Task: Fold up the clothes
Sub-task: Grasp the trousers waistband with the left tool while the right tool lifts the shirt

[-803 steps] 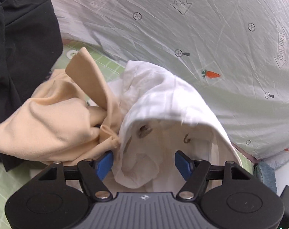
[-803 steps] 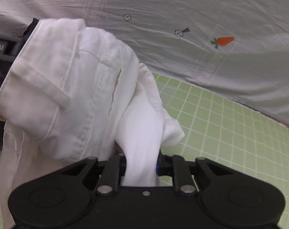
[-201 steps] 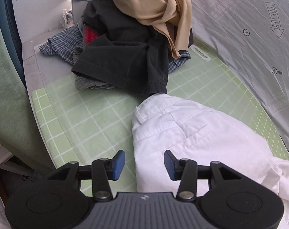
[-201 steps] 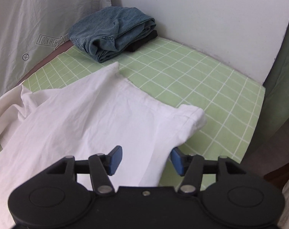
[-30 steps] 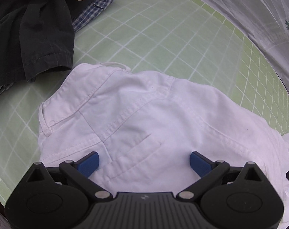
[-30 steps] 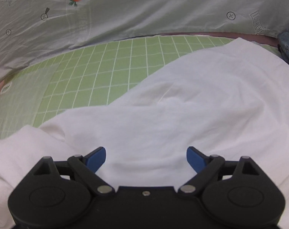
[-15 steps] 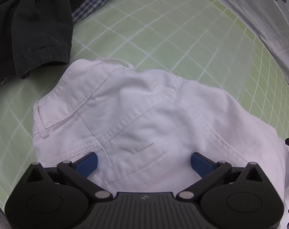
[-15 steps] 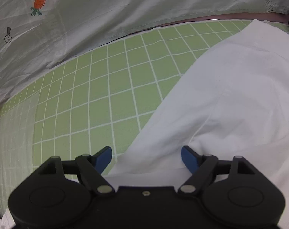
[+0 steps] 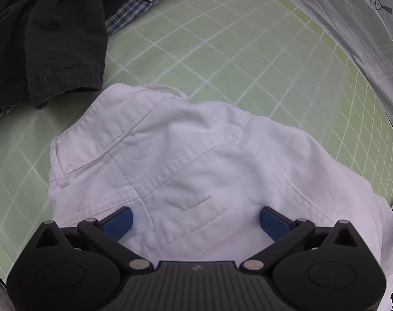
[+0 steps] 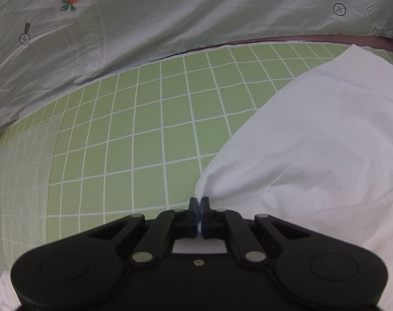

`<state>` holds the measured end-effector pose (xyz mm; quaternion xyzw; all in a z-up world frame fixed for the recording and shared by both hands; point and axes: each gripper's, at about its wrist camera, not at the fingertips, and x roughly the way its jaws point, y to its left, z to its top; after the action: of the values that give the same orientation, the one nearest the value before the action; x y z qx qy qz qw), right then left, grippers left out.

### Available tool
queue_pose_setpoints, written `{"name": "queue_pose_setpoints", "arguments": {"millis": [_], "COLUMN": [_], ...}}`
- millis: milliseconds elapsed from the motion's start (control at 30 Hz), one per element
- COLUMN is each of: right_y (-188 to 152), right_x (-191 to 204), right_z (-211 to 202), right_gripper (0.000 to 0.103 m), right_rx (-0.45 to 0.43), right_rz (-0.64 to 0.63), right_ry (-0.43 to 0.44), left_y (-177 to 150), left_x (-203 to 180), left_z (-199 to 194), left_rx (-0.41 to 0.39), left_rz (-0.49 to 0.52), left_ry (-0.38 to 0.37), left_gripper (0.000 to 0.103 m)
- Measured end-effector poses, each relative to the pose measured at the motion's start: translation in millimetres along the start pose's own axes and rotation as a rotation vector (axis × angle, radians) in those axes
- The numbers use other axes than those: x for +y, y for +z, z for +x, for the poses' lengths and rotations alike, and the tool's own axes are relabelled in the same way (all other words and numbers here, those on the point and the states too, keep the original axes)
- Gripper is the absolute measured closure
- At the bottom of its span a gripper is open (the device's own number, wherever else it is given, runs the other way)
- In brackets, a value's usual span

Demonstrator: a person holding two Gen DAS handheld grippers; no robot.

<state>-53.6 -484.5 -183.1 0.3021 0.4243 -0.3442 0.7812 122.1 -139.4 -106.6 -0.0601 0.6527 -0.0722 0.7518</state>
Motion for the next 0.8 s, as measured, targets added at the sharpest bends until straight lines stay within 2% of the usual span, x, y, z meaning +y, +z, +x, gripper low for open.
{"name": "queue_pose_setpoints", "arguments": {"millis": [100, 167, 233, 300, 367, 467, 533, 600, 700, 800], "right_y": [4.8, 4.8, 2.1, -6.2, -17.1, -35.4, -49.0, -59.9, -65.3, -65.3], "right_x": [-5.5, -13.9, -24.9, -40.4, -57.6, -91.5, -117.6, -132.1, -140.3, -141.7], "right_z": [-38.5, -78.4, -115.5, -142.8, -150.6, -132.8, -117.5, -112.0, -109.1, -108.7], "right_gripper": [0.102, 0.102, 0.102, 0.102, 0.102, 0.102, 0.102, 0.102, 0.101, 0.101], "right_rx": [-0.111, -0.208, -0.287, -0.347, -0.348, -0.257, -0.177, -0.138, -0.119, -0.119], "right_rz": [-0.012, -0.022, -0.019, -0.028, -0.048, -0.009, 0.082, 0.142, 0.183, 0.200], "right_ry": [0.045, 0.069, 0.088, 0.061, 0.001, -0.084, -0.092, -0.090, -0.086, -0.081], "left_y": [11.5, 20.8, 34.0, 46.5, 61.0, 71.2, 78.4, 76.0, 70.9, 62.3], "left_x": [11.7, 16.7, 2.6, -16.3, -33.1, -56.5, -75.2, -94.1, -110.2, -117.1], "left_z": [-19.2, -32.5, -40.4, -44.9, -37.6, -25.2, -5.1, 9.4, 33.1, 42.5], "left_rx": [-0.036, -0.060, -0.090, -0.122, -0.139, -0.124, -0.067, -0.041, 0.038, 0.093], "left_rz": [-0.058, -0.091, -0.102, -0.096, -0.067, -0.016, 0.063, 0.131, 0.157, 0.152], "left_ry": [-0.028, -0.068, -0.082, -0.075, -0.055, -0.064, -0.064, -0.030, 0.012, -0.014], "left_gripper": [0.000, 0.000, 0.000, 0.000, 0.000, 0.000, 0.000, 0.000, 0.000, 0.000]}}
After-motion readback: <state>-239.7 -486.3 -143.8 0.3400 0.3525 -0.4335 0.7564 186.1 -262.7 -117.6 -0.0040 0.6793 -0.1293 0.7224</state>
